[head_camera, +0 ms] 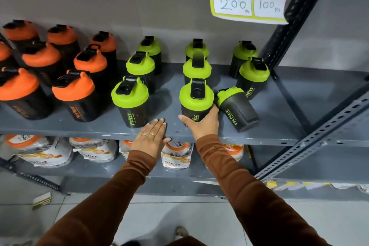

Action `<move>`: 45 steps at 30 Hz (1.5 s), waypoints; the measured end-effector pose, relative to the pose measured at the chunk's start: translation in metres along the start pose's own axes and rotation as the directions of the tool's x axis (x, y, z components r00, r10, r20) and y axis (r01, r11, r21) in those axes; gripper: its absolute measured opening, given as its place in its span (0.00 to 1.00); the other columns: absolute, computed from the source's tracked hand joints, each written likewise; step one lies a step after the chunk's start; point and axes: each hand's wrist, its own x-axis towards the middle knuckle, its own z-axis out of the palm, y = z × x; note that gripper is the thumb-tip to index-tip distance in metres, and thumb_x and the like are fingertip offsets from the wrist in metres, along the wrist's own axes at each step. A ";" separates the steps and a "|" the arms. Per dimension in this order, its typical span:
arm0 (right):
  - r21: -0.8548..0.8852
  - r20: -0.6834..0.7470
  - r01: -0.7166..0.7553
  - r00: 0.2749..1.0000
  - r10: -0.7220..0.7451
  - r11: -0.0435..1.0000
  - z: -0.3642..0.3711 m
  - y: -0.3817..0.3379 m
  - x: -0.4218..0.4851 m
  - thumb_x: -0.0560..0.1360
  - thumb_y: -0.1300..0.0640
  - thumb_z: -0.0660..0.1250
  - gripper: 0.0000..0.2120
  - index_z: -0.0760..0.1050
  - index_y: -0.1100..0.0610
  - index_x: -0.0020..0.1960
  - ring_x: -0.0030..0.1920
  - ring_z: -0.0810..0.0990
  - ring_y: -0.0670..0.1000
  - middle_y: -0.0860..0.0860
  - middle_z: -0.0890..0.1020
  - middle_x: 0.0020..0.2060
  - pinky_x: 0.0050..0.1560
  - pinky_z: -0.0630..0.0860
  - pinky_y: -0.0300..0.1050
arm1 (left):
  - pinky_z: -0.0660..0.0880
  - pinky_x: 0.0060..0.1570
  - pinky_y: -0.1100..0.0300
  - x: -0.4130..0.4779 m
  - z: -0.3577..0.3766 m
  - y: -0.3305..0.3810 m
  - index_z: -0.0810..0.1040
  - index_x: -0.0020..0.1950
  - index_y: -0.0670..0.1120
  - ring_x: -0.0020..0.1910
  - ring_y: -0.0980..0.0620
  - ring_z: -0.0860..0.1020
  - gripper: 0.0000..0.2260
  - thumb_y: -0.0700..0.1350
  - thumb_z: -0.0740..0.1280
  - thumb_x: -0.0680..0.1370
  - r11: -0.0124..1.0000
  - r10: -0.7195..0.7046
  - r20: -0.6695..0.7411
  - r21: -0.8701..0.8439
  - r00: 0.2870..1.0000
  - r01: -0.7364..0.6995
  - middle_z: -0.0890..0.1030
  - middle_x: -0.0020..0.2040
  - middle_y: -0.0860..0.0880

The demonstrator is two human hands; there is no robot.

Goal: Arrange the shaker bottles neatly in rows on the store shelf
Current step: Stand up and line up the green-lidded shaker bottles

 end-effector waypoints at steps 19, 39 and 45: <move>-0.803 -0.164 0.180 0.850 -0.500 0.568 -0.058 0.013 0.047 0.57 0.62 0.73 0.32 0.70 0.63 0.60 0.62 0.71 0.65 0.64 0.75 0.60 0.70 0.60 0.63 | 0.77 0.50 0.45 0.005 -0.002 0.021 0.78 0.56 0.38 0.52 0.42 0.81 0.34 0.58 0.39 0.79 0.998 -0.062 0.114 0.005 0.992 0.062 0.82 0.54 0.39; -0.197 -0.275 -0.034 0.961 -0.022 0.980 -0.114 0.020 0.045 0.58 0.59 0.78 0.42 0.64 0.56 0.68 0.67 0.63 0.61 0.57 0.73 0.63 0.67 0.63 0.58 | 0.72 0.54 0.41 0.002 -0.004 0.025 0.76 0.58 0.36 0.54 0.37 0.79 0.36 0.60 0.39 0.78 0.989 -0.115 0.118 -0.077 0.986 0.124 0.80 0.57 0.37; -0.001 -0.317 -0.019 0.948 0.018 1.000 -0.124 0.041 0.047 0.56 0.62 0.79 0.41 0.66 0.60 0.65 0.63 0.73 0.59 0.60 0.75 0.62 0.68 0.69 0.55 | 0.69 0.57 0.43 0.001 -0.005 0.026 0.75 0.60 0.37 0.57 0.37 0.78 0.38 0.62 0.37 0.77 0.986 -0.132 0.133 -0.086 0.982 0.144 0.79 0.59 0.37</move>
